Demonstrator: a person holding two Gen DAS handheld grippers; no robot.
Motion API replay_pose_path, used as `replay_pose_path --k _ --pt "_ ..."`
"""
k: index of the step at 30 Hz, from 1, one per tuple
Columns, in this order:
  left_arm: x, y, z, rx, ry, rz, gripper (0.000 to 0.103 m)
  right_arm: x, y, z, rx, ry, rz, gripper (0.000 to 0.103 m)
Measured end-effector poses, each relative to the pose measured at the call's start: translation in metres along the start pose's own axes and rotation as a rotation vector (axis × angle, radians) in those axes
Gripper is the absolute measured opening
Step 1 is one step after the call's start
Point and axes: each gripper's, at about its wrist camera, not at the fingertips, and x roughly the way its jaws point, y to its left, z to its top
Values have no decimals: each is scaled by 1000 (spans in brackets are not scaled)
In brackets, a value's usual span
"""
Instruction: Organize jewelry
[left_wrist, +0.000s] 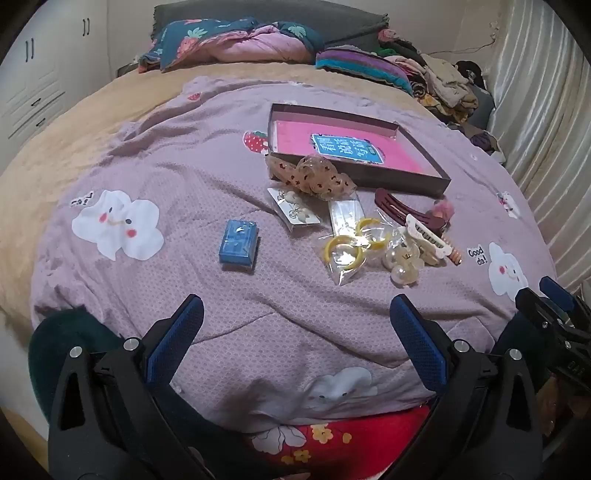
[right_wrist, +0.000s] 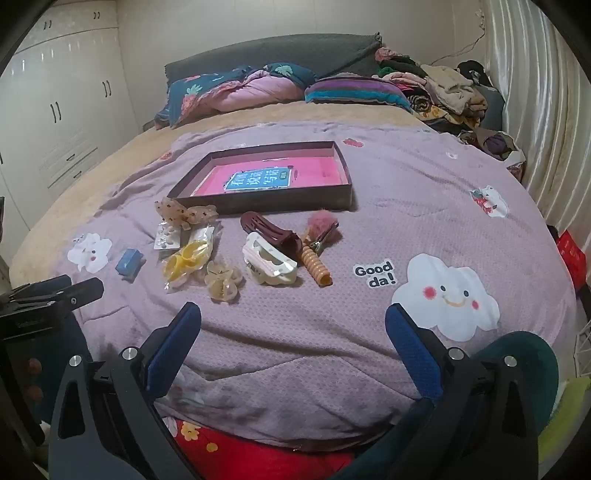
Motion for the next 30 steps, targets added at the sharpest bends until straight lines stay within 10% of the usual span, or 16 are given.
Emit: replay_pose_path --k 30 --pt "-8 0 3 7 -30 0 95 -12 3 6 -2 -29 -2 99"
